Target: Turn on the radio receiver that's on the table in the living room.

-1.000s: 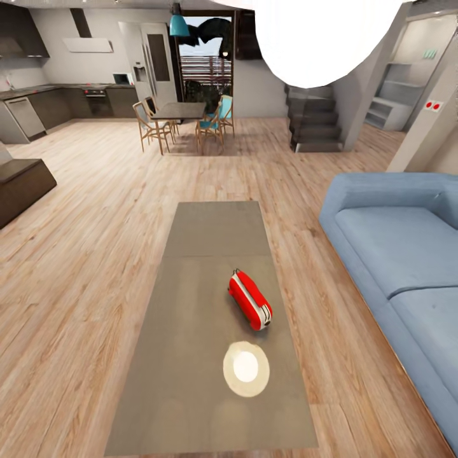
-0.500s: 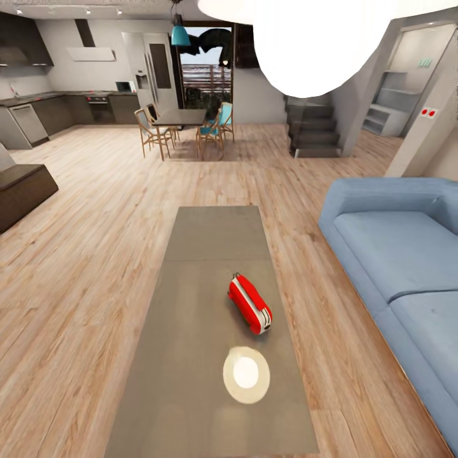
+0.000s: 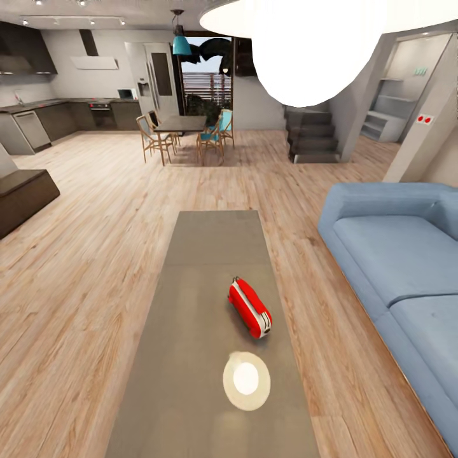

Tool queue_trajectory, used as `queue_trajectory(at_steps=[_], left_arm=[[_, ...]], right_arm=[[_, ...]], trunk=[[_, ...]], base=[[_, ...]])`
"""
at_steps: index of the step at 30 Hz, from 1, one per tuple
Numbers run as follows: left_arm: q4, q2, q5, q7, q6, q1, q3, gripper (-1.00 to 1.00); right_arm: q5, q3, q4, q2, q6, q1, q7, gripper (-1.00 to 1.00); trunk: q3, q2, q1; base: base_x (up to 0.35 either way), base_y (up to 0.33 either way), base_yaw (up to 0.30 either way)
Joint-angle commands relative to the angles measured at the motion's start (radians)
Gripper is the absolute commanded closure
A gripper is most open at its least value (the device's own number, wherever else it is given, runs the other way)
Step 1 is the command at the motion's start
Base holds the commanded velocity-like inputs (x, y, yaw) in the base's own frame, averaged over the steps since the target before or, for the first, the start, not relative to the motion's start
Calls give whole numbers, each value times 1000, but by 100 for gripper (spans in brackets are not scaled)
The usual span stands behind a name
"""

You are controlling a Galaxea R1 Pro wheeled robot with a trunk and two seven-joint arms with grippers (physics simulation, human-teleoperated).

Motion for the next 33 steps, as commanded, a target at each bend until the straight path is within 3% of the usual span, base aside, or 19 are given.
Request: queue_trajectory(at_steps=[1, 11, 33], left_arm=[[0, -2, 0, 0, 0, 0, 0, 100], [2, -42, 0, 0, 4, 1, 1, 100], [0, -54, 0, 11, -4, 15, 2, 100]], right_arm=[[0, 0, 0, 0, 0, 0, 0, -100], [0, 0, 1, 7, -5, 0, 0, -100], [0, 0, 1, 17, -3, 0, 0, -100]], trunk=[[2, 0, 0], [18, 0, 0], [53, 0, 0]], base=[[0, 0, 0], [0, 0, 0], [0, 0, 0]])
